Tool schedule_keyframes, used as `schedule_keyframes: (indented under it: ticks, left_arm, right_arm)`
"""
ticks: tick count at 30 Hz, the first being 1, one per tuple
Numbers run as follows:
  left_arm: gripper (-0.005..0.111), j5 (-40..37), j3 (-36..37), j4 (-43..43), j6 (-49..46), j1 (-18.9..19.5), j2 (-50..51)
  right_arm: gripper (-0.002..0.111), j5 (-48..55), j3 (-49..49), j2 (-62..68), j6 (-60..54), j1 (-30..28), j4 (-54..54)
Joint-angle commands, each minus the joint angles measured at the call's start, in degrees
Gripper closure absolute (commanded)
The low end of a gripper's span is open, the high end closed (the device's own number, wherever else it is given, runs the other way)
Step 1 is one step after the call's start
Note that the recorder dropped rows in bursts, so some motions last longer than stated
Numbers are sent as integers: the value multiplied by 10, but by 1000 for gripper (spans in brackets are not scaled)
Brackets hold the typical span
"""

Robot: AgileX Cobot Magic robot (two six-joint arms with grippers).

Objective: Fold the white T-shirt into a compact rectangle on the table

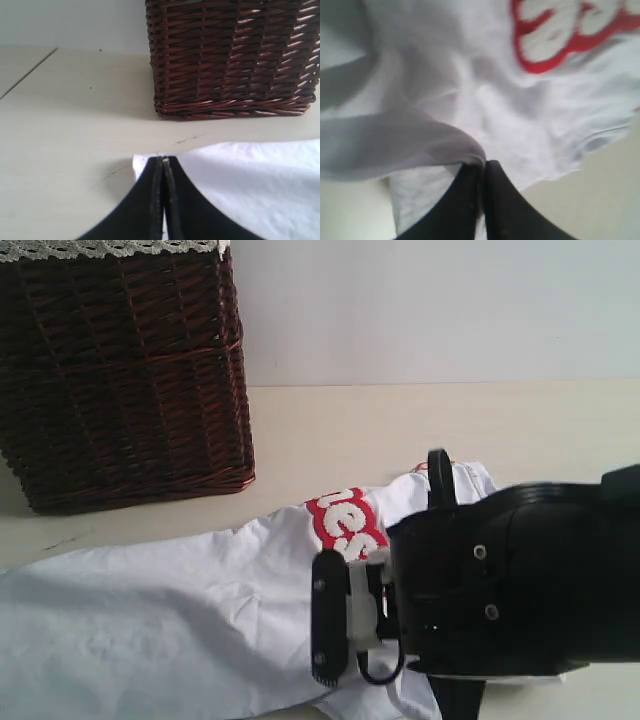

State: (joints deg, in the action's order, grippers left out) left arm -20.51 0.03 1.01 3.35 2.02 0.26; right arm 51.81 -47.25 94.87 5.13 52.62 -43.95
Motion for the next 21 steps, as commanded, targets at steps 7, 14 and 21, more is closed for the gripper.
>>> schedule_keyframes:
  ticks: [7,14,21]
  left_arm:
    - [107,4,0,-4,-1,2,-3]
    - [107,4,0,-4,-1,2,-3]
    - [107,4,0,-4,-1,2,-3]
  right_arm:
    - [108,-62,-75,-8,31,-74,-111]
    - [98,-169,-75,-8,102,-149,-120]
    - [65,-167,-75,-8,131,-168,-119]
